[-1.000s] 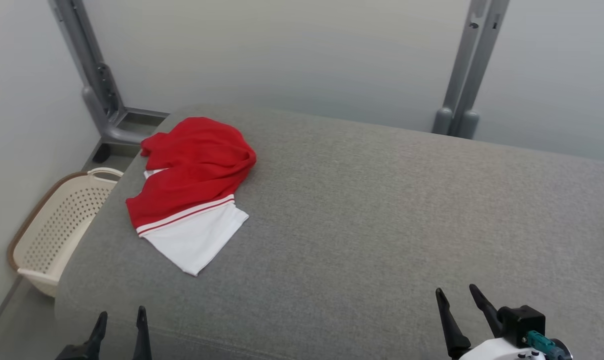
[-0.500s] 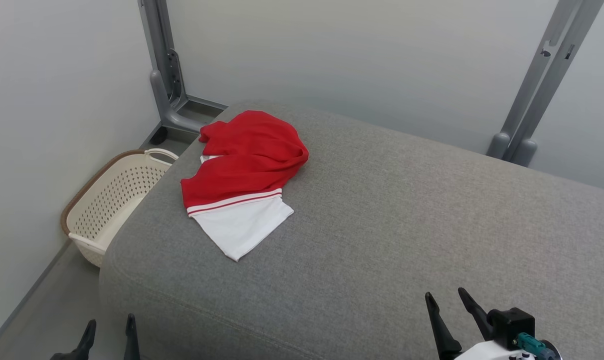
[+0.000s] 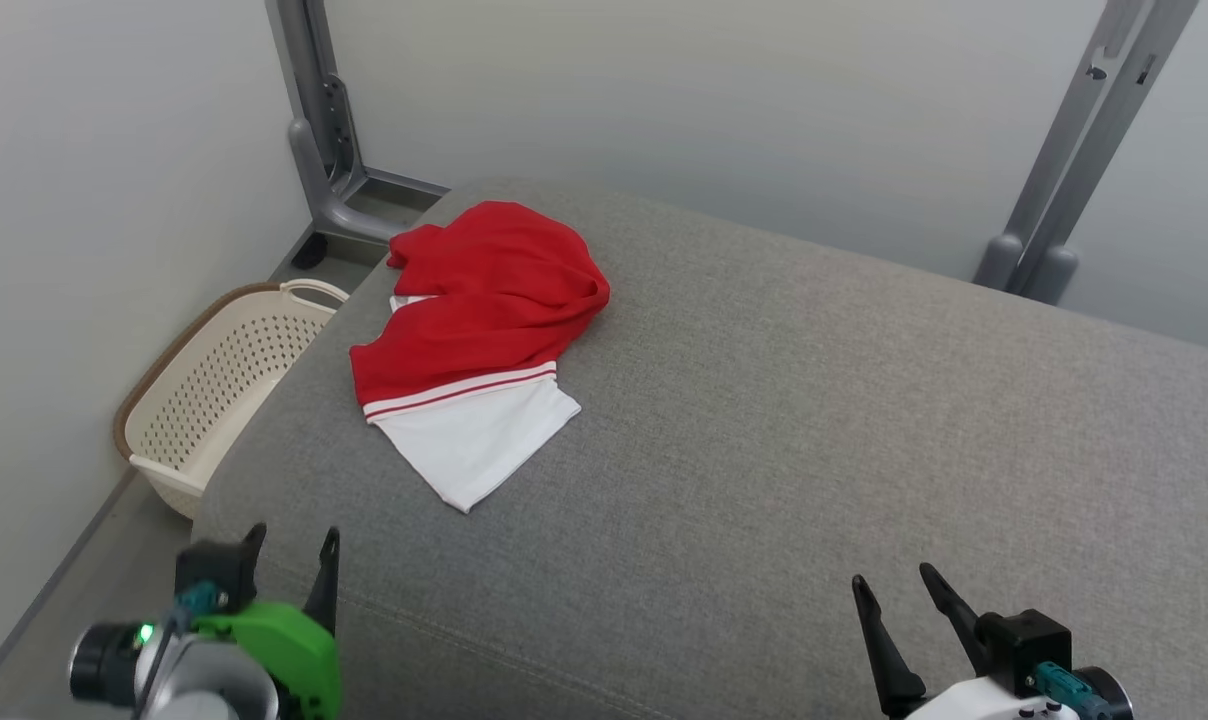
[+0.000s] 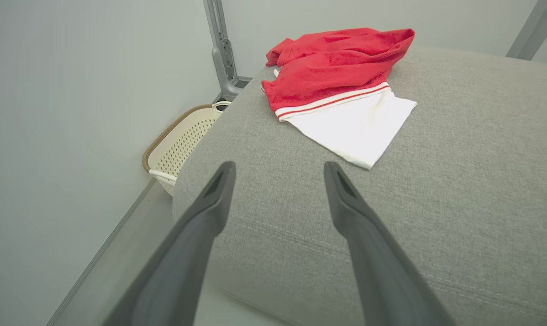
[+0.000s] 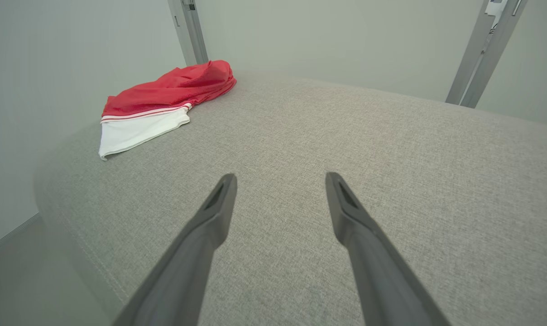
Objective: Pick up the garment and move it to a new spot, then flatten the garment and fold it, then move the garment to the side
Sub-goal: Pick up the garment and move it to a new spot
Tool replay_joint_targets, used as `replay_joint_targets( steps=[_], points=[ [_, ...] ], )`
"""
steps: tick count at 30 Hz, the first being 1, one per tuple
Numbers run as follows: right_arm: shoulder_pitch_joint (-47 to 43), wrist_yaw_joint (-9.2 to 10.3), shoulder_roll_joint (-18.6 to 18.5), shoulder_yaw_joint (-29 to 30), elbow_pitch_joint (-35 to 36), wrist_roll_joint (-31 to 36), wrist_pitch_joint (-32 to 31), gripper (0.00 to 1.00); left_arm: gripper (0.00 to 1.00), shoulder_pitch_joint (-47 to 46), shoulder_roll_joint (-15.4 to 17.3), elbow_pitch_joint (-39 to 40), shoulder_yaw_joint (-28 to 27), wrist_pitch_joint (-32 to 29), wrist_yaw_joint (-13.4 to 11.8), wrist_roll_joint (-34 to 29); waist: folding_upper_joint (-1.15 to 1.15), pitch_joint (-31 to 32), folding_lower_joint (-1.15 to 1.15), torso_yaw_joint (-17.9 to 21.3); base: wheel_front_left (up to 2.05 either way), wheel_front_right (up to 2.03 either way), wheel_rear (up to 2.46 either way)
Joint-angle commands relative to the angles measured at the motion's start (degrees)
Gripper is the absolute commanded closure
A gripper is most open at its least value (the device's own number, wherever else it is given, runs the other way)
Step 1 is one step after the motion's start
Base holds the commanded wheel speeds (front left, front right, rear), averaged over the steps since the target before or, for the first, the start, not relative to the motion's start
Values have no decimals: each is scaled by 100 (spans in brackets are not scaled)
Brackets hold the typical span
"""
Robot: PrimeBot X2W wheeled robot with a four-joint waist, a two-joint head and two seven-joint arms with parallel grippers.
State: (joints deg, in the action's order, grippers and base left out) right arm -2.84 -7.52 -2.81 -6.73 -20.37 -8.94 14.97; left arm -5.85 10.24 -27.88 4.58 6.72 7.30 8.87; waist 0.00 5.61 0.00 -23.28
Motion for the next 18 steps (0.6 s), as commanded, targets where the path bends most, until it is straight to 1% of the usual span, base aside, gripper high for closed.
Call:
replay_joint_targets(
  steps=[1, 3, 8, 12, 18],
  points=[
    [23, 7, -18, 10, 101, 116, -35, 0, 0, -426, 102, -138, 151, -288, 14, 12, 0, -173, 0, 117, 0, 0, 0],
    [168, 7, -14, -47, 290, 241, -136, 0, 0, -936, 157, -342, 350, -646, 14, 176, 0, -432, 0, 267, 0, 0, 0],
    [353, 7, -21, -168, 759, 587, -489, 0, 0, -2116, 385, -814, 905, -1093, 15, 563, 0, -1051, 0, 603, 0, 0, 0],
    [503, 7, -64, -282, 1163, 833, -769, 0, 0, -2939, 553, -1154, 1388, -1252, 16, 889, 0, -1547, 0, 869, 0, 0, 0],
    [597, 7, -260, -395, 1778, 940, -1106, 0, 0, -3947, 791, -1513, 2166, -1466, 16, 1510, 0, -2192, 0, 1158, 0, 0, 0]
  ],
)
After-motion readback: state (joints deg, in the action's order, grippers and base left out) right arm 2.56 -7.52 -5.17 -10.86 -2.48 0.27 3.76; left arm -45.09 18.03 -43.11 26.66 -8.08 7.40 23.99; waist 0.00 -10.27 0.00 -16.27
